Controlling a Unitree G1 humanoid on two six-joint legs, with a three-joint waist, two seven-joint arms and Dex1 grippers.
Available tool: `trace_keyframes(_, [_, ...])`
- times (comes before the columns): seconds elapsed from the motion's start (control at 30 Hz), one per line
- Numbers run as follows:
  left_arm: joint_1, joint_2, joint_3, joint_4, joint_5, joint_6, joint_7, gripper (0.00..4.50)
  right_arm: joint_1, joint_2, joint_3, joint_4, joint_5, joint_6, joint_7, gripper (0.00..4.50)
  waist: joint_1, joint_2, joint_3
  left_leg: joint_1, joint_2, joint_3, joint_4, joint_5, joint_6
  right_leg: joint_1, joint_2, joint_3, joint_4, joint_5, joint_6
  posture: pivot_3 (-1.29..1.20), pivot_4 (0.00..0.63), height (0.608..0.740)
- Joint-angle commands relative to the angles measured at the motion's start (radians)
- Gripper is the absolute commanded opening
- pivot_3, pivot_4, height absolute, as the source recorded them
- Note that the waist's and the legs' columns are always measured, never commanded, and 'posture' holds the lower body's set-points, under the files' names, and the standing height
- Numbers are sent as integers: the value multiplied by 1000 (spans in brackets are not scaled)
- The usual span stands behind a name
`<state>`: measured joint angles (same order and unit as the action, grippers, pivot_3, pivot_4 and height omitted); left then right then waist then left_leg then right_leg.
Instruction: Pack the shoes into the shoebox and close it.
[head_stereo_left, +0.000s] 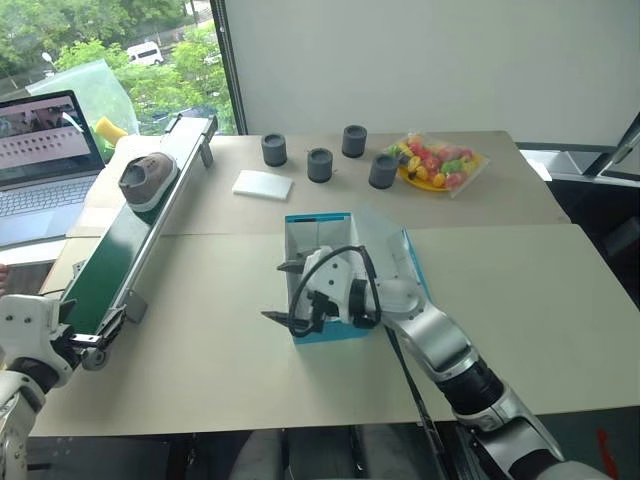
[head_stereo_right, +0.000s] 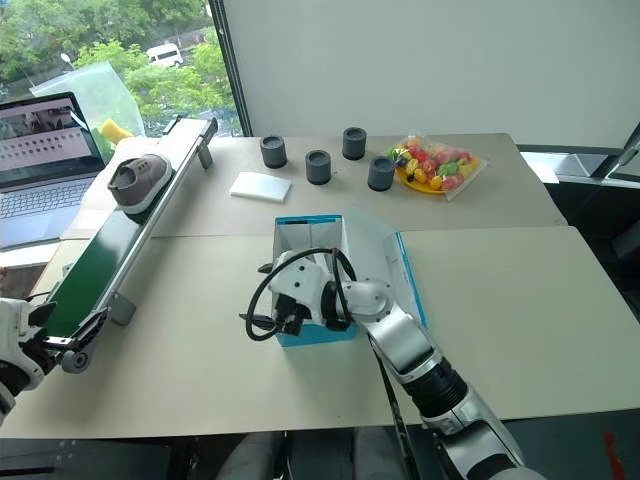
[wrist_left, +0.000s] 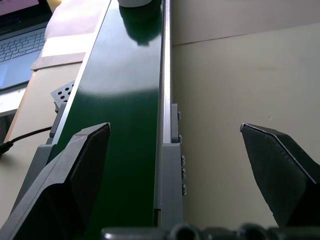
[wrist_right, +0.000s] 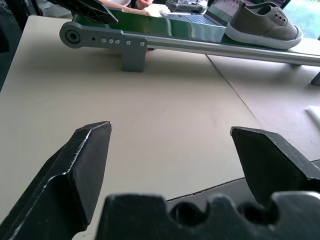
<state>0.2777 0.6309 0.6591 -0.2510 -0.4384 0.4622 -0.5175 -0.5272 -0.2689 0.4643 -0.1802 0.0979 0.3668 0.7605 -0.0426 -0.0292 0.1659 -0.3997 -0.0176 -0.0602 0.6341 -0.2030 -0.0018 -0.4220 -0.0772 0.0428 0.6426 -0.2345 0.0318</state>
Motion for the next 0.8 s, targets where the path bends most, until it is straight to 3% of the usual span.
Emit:
trace_keyframes(0.03, [6,3,44,-6,-6,-16,4,4476,-14,6,-2,-8,-11,-33,8,4500,0,0,0,0,0,0,0,0,0,0,0,0,0,0,0,0,150,740])
trace_keyframes(0.5, [-25,-32,69,96,-5,-41,35,4476,-24,17,-16,15,-37,-30,6,4500,0,0,0,0,0,-1,0,0,0,0,0,0,0,0,0,0,150,740])
trace_keyframes(0.8, [-34,-6,67,184,2,-77,2,4476,-14,18,-25,7,-43,-19,-10,4500,0,0,0,0,0,-1,0,0,0,0,0,0,0,0,0,0,150,740])
